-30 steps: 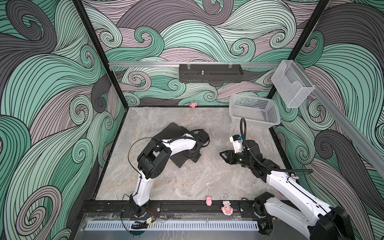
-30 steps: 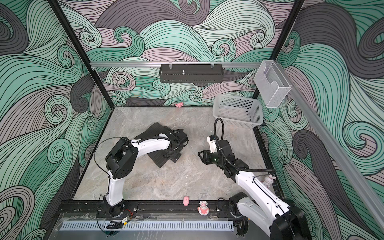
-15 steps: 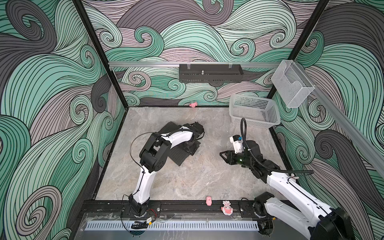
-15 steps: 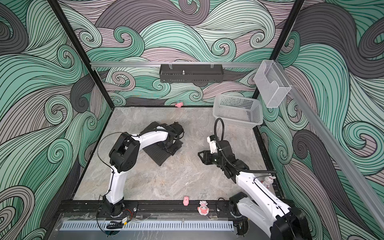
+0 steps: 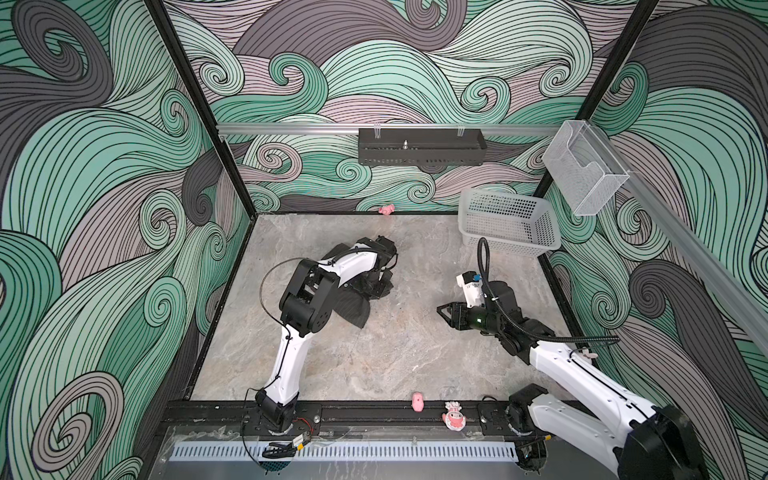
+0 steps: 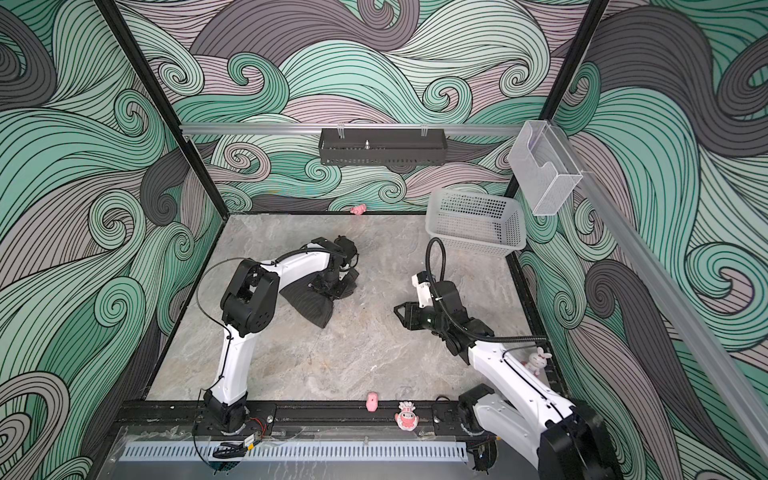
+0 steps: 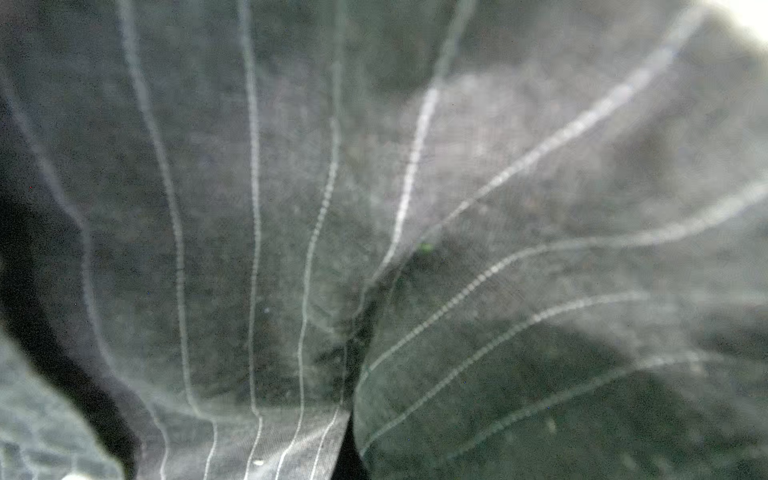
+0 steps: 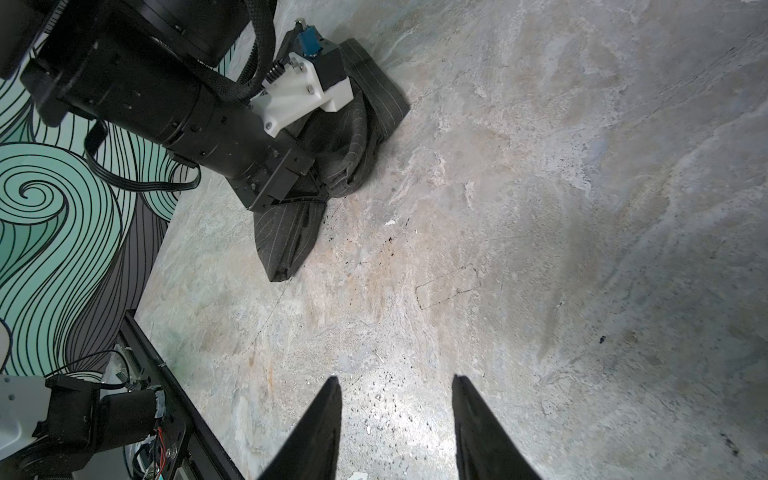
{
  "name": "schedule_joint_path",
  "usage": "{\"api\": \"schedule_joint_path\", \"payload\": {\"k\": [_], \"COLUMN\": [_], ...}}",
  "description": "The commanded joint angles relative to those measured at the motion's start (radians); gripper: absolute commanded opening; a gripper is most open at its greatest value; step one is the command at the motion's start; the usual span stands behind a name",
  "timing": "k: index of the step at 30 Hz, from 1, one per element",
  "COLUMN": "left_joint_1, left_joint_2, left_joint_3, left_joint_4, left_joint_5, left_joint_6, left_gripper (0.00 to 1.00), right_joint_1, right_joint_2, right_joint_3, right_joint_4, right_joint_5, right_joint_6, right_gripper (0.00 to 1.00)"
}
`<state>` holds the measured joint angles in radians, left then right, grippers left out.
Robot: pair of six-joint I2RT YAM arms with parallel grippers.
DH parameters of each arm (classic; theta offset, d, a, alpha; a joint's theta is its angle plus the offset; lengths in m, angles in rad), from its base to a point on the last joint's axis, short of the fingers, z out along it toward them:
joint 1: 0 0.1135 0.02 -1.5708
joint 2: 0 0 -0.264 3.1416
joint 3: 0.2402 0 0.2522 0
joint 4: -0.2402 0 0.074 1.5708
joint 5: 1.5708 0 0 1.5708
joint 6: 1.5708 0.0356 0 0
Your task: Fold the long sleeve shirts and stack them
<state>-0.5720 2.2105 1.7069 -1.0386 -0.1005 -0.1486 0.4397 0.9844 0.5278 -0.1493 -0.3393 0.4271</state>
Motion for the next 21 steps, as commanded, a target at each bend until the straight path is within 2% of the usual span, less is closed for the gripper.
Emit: {"api": "schedule_joint_path", "payload": {"k": [1,9,14,21], "left_joint_1": [0.005,-0.087,-0.14,-0.186], "left_joint_2": [0.1,-0.099,-0.213,-0.336], "left_joint_3": [-0.043,-0.037,-0.039,-0.029], "left_joint_4": [0.006,0.006,0.062,0.197], "left_joint_5": [0.031,0.216,0.438,0.649], "left_joint_6": [-0.003,-0.082,-0.161,-0.288], "left_gripper": [0.0,0.0,0.0,0.0], "right_joint_1": [0.003,-0.036,-0.127,-0.182], "right_joint_2": [0.005,-0.021,-0.044,-0.073], "right_joint_3": [-0.01,0.048,0.126,0.222], "right_joint_4": [0.034,-0.045,-0.128,-0.205], "right_joint_5": [0.004,0.097,0.114,0.138], "right_joint_6": [0.01,-0.029,-0.062,-0.042], "right_gripper": [0.45,0.46,0.49,0.49]}}
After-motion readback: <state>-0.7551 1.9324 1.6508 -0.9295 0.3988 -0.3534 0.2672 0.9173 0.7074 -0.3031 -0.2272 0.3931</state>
